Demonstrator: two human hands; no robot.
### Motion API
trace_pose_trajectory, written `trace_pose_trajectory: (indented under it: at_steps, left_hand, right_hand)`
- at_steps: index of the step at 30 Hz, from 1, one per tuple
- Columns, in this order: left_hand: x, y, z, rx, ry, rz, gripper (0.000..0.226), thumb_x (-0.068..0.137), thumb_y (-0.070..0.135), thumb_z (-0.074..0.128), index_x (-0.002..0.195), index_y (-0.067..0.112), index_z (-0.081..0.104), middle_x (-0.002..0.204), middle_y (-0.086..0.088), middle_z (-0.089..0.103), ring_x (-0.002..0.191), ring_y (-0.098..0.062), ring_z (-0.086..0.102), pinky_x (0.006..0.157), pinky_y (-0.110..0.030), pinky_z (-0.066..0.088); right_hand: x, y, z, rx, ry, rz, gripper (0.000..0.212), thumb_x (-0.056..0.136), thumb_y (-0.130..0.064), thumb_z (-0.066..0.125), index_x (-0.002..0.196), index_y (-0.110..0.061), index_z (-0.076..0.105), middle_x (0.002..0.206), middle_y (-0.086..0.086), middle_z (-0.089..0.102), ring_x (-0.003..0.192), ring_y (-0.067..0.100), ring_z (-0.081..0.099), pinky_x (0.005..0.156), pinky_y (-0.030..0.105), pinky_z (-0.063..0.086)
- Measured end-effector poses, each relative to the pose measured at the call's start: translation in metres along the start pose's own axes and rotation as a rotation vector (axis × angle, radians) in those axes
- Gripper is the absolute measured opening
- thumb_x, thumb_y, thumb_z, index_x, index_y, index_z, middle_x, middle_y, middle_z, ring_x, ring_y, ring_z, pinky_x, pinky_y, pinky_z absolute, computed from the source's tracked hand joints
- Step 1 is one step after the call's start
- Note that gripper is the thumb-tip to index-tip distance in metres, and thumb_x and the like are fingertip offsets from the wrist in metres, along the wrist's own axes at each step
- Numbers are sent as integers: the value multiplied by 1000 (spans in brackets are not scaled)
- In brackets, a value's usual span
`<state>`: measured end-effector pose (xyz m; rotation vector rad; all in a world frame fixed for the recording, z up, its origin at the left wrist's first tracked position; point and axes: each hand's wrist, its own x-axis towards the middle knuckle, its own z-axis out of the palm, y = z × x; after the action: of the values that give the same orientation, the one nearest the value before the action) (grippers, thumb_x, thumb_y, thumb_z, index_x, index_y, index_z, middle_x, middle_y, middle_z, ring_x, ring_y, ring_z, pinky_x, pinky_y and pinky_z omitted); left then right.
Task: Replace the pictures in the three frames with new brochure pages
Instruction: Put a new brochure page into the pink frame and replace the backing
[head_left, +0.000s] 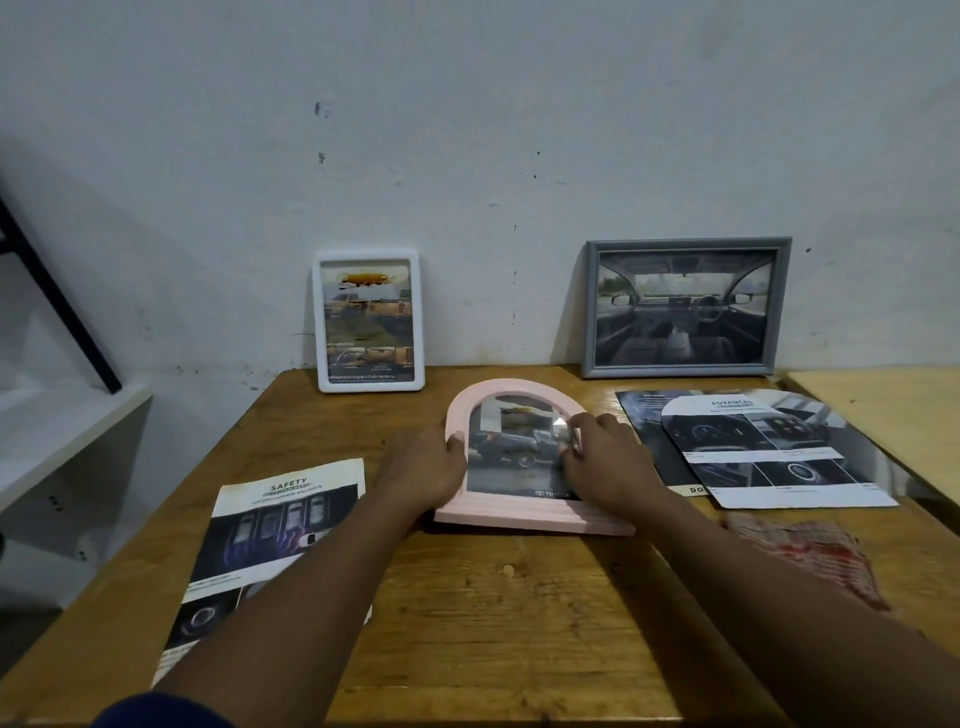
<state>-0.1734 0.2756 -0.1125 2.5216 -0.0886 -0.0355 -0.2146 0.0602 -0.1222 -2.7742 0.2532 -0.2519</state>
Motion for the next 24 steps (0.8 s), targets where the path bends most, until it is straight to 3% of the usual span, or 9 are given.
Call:
trace_pose_trajectory:
  at_steps: [2,4,11,17,24]
  left_hand:
    - [-2,-4,8,101,27,58,38,105,41,46,130,16,59,128,-6,58,116,-24,54,97,-45,52]
    - [-6,-5,14,223,15,128,43,106,41,42,142,19,50,146,-4,46,133,-26,41,109,-46,42]
    - [-5,-8,22,390,19,248,61,106,52,25,159,20,24,167,-6,21,153,-30,16,122,-48,16]
    - [-13,20,32,380,-82,382,68,104,59,26,162,26,16,170,-4,9,156,-28,1,124,-49,3]
    - [-49,84,81,401,-151,555,68,104,60,24,162,28,13,171,-5,3,156,-28,-4,125,-51,0]
  right_hand:
    - [-5,2,5,-69,3,-23,49,99,-38,45,144,-20,39,146,10,42,132,30,39,105,47,35]
    - [-7,4,10,-82,28,-32,49,99,-38,44,143,-20,37,147,9,41,133,29,38,106,49,33]
    - [-9,3,7,-55,17,-38,49,99,-39,44,144,-21,37,148,8,41,134,28,38,107,50,32]
    - [-21,15,-18,-24,-70,-27,48,99,-42,45,144,-26,41,151,3,42,137,26,38,111,53,27]
    - [-75,72,-68,-12,-50,36,46,95,-40,54,137,-24,52,141,3,52,124,23,51,103,46,45]
